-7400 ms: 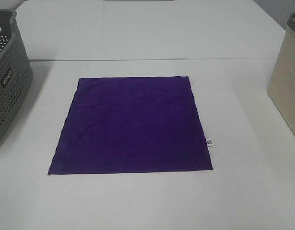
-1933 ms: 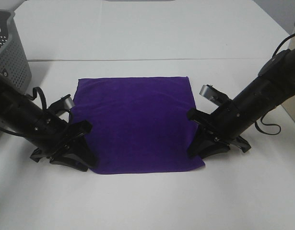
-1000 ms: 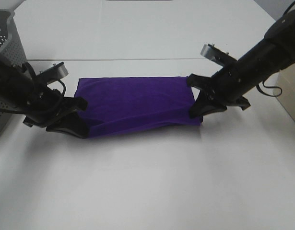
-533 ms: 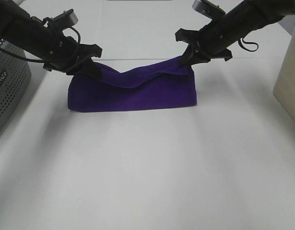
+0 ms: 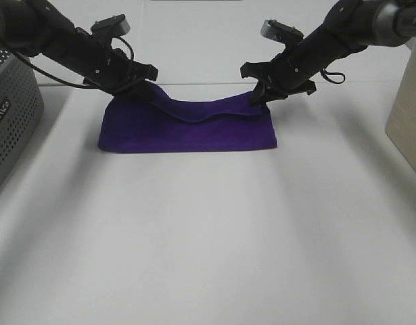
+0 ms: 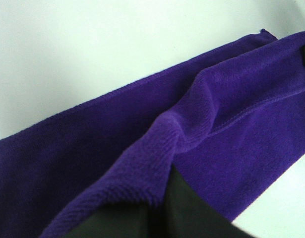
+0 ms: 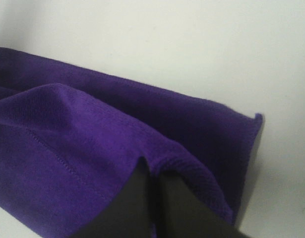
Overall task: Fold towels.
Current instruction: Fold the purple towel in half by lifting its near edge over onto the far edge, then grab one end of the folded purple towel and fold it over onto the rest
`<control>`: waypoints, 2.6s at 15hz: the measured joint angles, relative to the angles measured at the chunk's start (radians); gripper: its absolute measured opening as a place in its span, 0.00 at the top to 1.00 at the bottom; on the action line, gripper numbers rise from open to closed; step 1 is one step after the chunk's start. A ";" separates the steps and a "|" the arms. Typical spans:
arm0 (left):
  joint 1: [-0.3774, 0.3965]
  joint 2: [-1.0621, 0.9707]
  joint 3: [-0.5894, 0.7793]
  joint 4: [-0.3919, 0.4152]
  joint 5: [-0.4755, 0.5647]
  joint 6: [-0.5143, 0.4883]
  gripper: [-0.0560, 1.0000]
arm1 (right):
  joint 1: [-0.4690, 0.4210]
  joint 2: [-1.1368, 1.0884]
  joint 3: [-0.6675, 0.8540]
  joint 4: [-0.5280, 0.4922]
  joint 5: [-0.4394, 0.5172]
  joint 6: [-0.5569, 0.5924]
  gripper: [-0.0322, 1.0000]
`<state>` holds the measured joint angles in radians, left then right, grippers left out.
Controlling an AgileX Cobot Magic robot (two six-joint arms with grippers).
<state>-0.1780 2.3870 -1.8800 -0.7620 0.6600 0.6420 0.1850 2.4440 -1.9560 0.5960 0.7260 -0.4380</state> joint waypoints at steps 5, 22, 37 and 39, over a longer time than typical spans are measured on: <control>0.000 0.053 -0.029 0.055 0.015 -0.039 0.94 | 0.000 0.026 -0.010 -0.020 -0.025 0.003 0.95; 0.009 -0.022 -0.095 0.600 0.514 -0.472 0.23 | 0.000 -0.159 -0.057 -0.184 0.340 0.138 0.19; 0.239 0.172 -0.145 -0.020 0.439 -0.186 0.24 | 0.000 -0.243 -0.057 -0.186 0.470 0.264 0.19; 0.220 0.192 -0.169 -0.035 0.438 -0.186 0.25 | 0.000 -0.243 -0.057 -0.186 0.470 0.264 0.19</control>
<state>0.0420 2.5790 -2.0490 -0.7970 1.0980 0.4560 0.1850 2.2010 -2.0130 0.4100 1.1960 -0.1740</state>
